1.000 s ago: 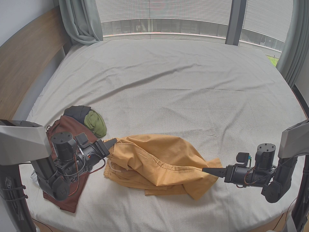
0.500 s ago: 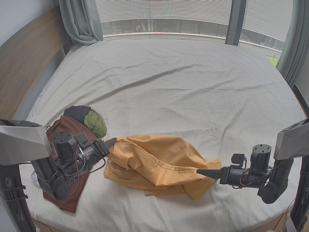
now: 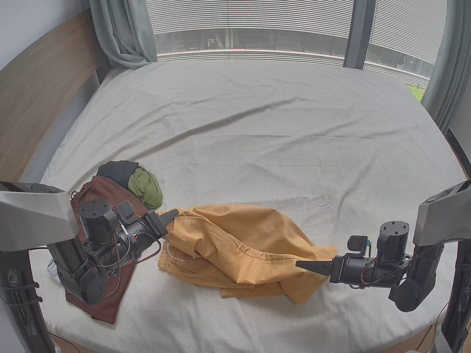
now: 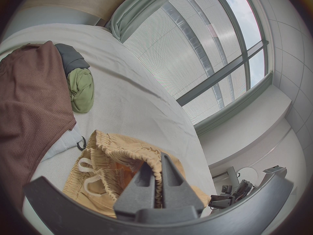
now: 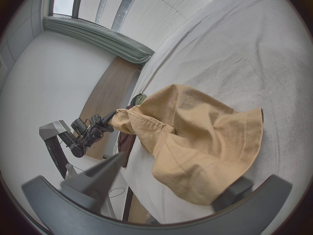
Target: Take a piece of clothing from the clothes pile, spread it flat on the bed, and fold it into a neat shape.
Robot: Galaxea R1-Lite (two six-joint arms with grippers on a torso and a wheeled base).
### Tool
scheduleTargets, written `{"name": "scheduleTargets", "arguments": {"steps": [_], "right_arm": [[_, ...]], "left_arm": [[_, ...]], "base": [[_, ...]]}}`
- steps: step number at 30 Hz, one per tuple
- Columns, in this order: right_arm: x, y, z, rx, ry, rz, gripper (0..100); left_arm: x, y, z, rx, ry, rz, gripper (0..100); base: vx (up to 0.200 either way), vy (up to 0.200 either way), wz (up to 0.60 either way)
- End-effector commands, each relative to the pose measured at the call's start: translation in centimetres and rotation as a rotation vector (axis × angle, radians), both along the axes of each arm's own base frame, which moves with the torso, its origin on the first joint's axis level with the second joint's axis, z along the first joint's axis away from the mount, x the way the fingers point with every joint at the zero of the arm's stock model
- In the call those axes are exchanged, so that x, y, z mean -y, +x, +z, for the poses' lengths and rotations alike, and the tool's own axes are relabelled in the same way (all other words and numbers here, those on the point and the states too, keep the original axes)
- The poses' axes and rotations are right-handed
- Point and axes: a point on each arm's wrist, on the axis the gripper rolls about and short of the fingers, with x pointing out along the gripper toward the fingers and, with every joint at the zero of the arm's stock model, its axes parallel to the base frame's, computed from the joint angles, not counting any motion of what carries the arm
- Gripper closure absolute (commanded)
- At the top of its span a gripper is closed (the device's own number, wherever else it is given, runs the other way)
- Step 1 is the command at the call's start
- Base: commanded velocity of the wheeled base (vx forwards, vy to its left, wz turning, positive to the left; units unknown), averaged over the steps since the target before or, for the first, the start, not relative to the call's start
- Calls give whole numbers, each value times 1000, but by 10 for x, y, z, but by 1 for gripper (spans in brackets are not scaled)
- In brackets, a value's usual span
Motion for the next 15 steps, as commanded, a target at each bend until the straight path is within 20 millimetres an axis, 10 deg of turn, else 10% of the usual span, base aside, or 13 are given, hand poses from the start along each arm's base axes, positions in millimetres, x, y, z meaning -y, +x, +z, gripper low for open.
{"name": "scheduleTargets", "arguments": {"steps": [1,15], "right_arm": [[-1,1,0,5,2,0,100],[4,-3,30,93,32,-35,100]], "left_arm": [[0,1,1,6,-2,0,100],[3,-1,35,107,-57,-13,100]], "base": [[0,0,0],[0,0,0]]}}
